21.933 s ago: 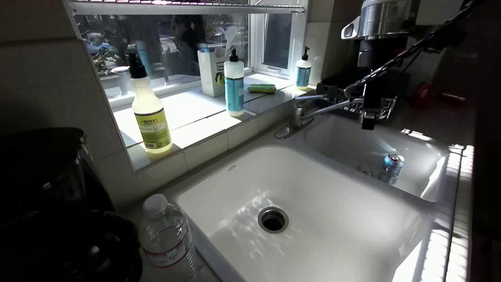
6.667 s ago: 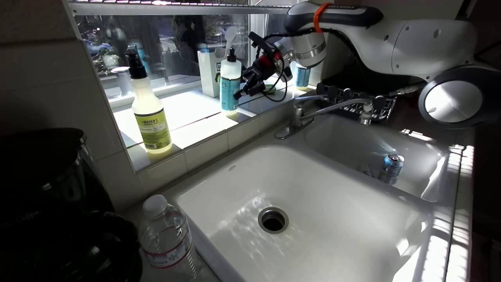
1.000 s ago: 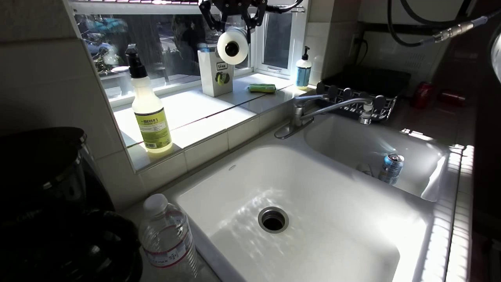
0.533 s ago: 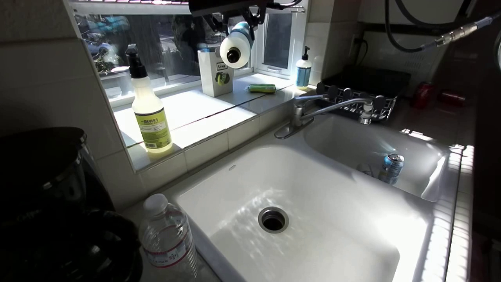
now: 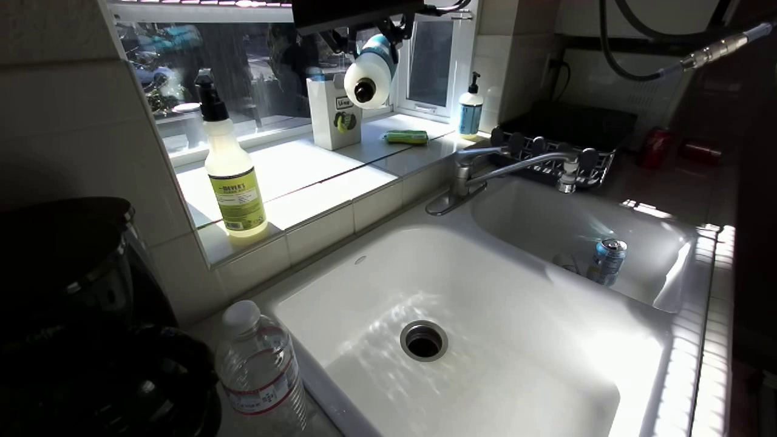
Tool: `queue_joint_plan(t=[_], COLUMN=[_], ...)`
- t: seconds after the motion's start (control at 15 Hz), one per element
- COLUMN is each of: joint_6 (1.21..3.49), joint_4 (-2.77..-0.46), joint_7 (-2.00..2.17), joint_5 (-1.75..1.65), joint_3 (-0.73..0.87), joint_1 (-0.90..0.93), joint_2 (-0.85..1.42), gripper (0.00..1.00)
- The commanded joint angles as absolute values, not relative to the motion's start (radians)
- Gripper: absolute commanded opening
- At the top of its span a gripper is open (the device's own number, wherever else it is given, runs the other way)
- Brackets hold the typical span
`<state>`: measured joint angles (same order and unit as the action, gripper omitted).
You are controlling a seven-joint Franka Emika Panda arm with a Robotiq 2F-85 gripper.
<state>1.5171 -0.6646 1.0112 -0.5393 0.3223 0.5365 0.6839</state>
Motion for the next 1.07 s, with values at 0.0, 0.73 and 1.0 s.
queue_joint_plan(t=[0.0,0.73,1.0], joint_6=[1.517,1.505,1.49], joint_4=[-0.665,-0.675,-0.703], joint_7=[1.011,0.986,0.907], joint_5=[-0.539,-0.557,-0.618], joint_3=[0.322,0.328,0.345], joint_1=[0.536,0.547,0.574], joint_2=[0.683,0.676,0.654], gripper=[0.56,0.31,0.31])
